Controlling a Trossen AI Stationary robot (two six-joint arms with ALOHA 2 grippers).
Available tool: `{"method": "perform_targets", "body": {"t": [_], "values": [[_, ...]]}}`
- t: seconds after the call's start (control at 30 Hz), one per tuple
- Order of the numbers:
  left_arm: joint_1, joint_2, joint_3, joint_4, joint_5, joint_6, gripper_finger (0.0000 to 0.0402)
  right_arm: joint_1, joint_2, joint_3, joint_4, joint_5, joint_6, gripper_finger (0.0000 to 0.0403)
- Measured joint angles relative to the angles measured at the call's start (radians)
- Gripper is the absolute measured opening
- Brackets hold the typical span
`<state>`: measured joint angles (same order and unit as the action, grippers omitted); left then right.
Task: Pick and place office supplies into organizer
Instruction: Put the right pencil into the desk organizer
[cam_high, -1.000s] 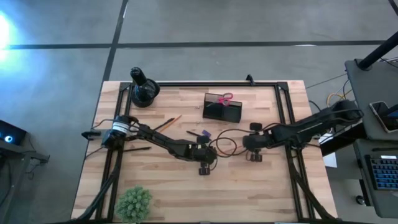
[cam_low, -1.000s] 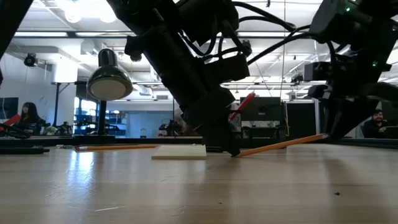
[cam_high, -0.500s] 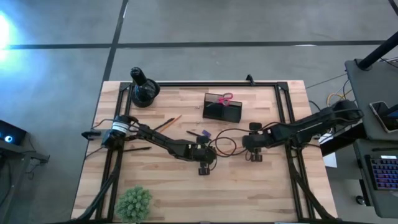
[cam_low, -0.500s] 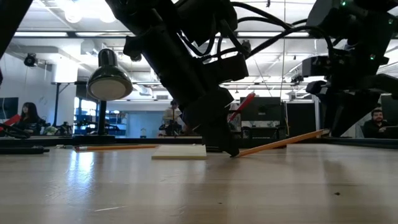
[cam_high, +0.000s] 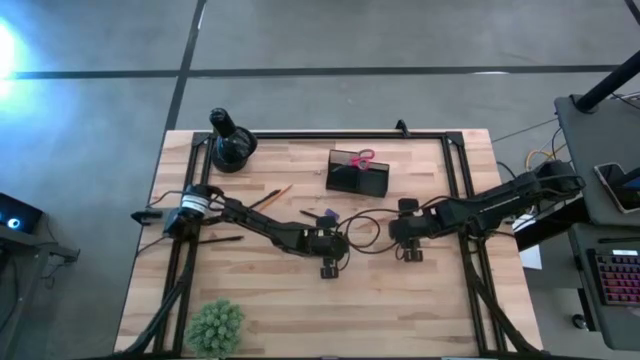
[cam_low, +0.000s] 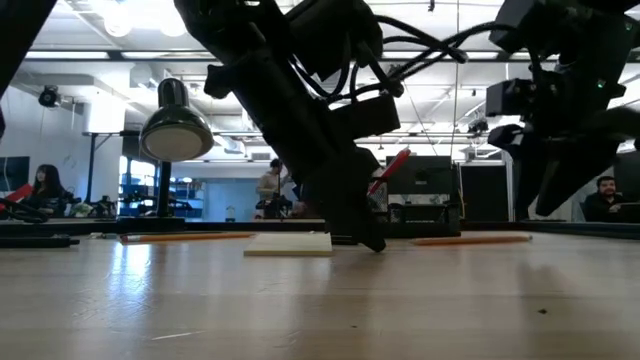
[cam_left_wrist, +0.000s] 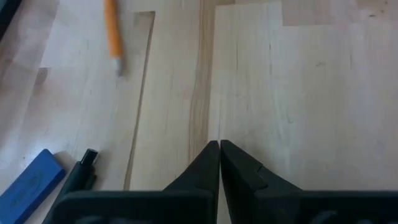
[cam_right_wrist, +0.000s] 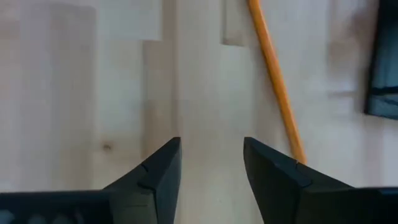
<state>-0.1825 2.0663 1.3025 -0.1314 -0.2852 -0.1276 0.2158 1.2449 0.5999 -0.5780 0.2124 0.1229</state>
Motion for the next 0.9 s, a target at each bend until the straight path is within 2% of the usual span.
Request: {"method": "perform_targets", "body": {"t": [0.1,0.17,0.33,0.53,0.67,0.73,0.9], "values": [[0.003,0.0,0.0,0.006,-0.001,0.002,0.0,0.0,-0.001,-0.004,-0.048,0.17,0.027,0.0165],[0.01,0.001,0.007,0.031,-0.005,0.004,0.0,-0.016,-0.011,-0.003,-0.05,0.221,0.05,0.0165],[0.053,0.0,0.054,0.068,-0.007,-0.003,0.0,-0.09,-0.034,-0.007,-0.133,0.182,0.257,0.0152],[0.167,0.0,0.08,0.073,-0.012,-0.076,0.0,-0.132,-0.101,-0.036,-0.198,0.186,0.472,0.0116],[0.234,0.018,0.08,0.072,-0.006,-0.076,0.0,-0.131,-0.147,-0.047,-0.2,0.19,0.521,0.0095],[0.253,0.031,0.079,0.07,0.031,-0.076,0.0,-0.131,-0.164,-0.047,-0.199,0.191,0.524,0.0089],[0.252,0.074,0.079,0.106,0.077,-0.073,0.0,-0.131,-0.186,-0.047,-0.203,0.218,0.534,0.0078]]}}
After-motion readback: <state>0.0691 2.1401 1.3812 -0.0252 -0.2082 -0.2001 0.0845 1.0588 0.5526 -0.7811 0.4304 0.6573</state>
